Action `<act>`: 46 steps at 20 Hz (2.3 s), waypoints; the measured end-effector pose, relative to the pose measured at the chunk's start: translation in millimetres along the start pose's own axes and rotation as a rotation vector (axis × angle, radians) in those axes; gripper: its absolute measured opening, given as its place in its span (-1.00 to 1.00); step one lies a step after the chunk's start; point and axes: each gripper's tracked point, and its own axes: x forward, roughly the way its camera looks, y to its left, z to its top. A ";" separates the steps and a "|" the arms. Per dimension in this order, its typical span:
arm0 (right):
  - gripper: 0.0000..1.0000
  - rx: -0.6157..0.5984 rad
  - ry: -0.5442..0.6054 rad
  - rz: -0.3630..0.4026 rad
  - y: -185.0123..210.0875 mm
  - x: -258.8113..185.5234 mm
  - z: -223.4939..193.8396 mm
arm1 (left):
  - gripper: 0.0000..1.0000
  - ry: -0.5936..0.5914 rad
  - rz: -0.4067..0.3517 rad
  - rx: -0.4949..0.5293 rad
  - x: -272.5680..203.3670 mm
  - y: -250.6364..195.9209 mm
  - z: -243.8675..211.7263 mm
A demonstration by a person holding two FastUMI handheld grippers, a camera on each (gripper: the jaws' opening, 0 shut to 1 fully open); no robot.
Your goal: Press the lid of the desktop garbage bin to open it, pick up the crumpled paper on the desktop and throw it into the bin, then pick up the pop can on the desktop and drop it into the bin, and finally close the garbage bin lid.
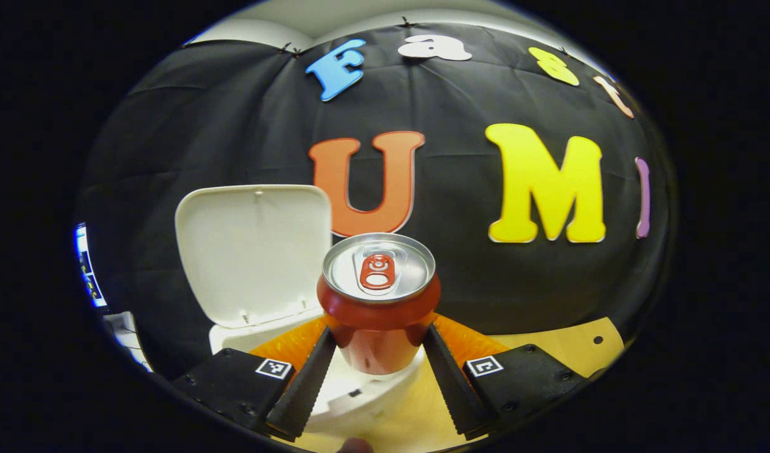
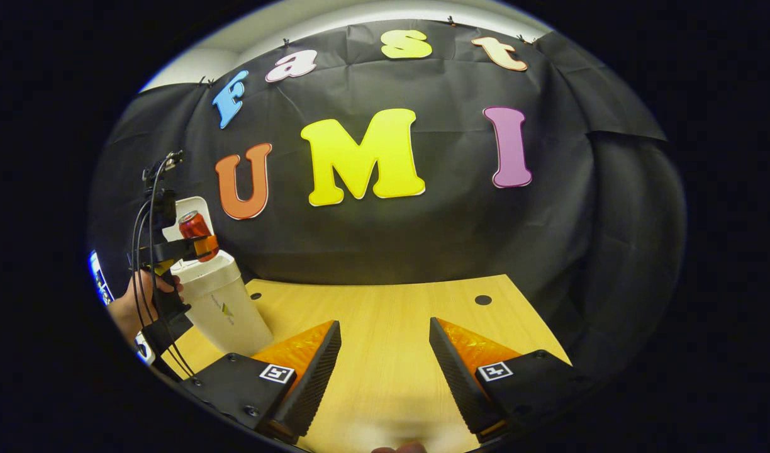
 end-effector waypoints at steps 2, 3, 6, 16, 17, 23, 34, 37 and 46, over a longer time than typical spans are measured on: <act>0.80 -0.006 0.006 0.019 12.5 3.9 -0.3 | 0.70 0.054 0.051 0.001 8.1 23.6 -12.0; 0.80 -0.008 0.007 0.028 18.8 5.7 0.3 | 0.70 0.088 0.057 0.005 12.2 27.3 -20.3; 0.80 -0.011 0.014 0.050 35.2 10.1 1.7 | 0.70 0.177 0.057 0.009 18.9 37.3 -43.4; 0.80 -0.029 0.039 0.106 66.7 17.4 -4.4 | 0.88 0.136 0.131 -0.016 10.7 56.9 -23.7; 0.80 -0.034 0.037 0.111 68.2 17.9 -3.1 | 0.89 0.112 0.185 -0.037 5.3 60.9 -11.8; 0.80 0.011 0.027 0.128 66.2 16.1 15.3 | 0.89 -0.132 0.223 -0.068 -21.3 34.2 100.0; 0.79 0.004 -0.028 0.098 38.7 12.8 49.0 | 0.86 -0.229 0.282 -0.123 -1.8 64.8 202.3; 0.79 -0.004 -0.037 0.088 36.4 13.6 57.2 | 0.84 -0.139 0.404 -0.158 16.7 89.8 197.9; 0.80 -0.004 -0.026 0.075 41.4 23.8 63.7 | 0.80 0.048 0.507 -0.212 68.6 132.0 155.8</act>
